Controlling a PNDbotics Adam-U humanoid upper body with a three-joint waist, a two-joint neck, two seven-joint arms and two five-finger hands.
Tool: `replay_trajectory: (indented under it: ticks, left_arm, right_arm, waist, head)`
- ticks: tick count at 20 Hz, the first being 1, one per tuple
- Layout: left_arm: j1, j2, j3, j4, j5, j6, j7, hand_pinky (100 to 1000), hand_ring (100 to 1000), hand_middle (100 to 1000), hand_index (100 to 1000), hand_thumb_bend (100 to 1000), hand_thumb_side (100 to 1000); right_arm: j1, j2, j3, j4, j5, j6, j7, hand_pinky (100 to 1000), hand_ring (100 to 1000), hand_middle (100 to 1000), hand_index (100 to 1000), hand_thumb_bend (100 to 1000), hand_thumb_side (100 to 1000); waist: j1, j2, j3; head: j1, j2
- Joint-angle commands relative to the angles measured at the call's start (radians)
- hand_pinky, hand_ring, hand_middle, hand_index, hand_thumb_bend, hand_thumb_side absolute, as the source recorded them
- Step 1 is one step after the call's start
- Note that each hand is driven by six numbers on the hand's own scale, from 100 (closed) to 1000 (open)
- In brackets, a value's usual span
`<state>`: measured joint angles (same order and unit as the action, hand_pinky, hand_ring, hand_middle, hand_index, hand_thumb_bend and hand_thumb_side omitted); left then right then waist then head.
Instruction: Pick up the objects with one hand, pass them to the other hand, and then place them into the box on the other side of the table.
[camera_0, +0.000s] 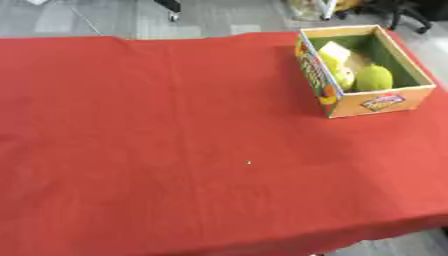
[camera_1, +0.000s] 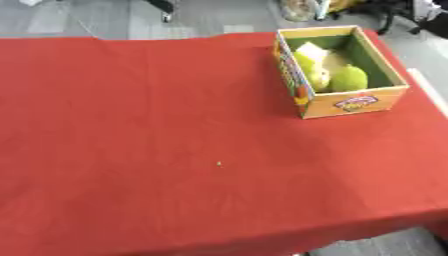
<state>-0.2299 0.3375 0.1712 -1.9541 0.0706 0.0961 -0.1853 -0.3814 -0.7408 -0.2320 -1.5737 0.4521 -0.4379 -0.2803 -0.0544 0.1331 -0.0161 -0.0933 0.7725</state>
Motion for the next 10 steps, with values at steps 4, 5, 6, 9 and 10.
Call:
replay_trajectory:
  ticks: [4,5,6,9,10]
  left_arm:
    - [-0.020,-0.065,0.010,-0.045,-0.031,-0.015,0.069,824,754,696,769,485,700]
    - [-0.019,-0.071,0.009,-0.046,-0.032,-0.019,0.076,824,754,696,769,480,698]
    - [-0.019,-0.077,0.010,-0.046,-0.031,-0.027,0.087,824,754,697,769,476,695]
    - [-0.024,-0.106,0.008,-0.046,-0.014,-0.055,0.132,824,756,697,767,454,684]
    - [-0.026,-0.116,0.005,-0.046,-0.008,-0.066,0.145,824,756,698,767,450,683]
  right_arm:
    - [0.086,0.226,-0.065,-0.318,-0.205,0.094,0.029,787,752,726,964,100,470]
    - [0.095,0.264,-0.064,-0.347,-0.221,0.102,0.039,790,757,729,961,100,470]
    - [0.101,0.309,-0.059,-0.373,-0.230,0.107,0.053,789,755,725,961,100,470]
    - [0.114,0.431,-0.039,-0.419,-0.260,0.112,0.088,781,740,708,947,100,470]
    - [0.121,0.457,-0.028,-0.423,-0.272,0.103,0.096,780,738,706,944,100,470]
  waist:
    - [-0.010,-0.038,-0.022]
    - [-0.010,-0.038,-0.024]
    - [-0.010,-0.039,-0.029]
    - [-0.010,-0.042,-0.041]
    - [-0.009,-0.043,-0.042]
  head:
    - [0.071,-0.002]
    - [0.077,-0.002]
    - [0.085,-0.002]
    - [0.109,-0.002]
    - [0.116,-0.002]
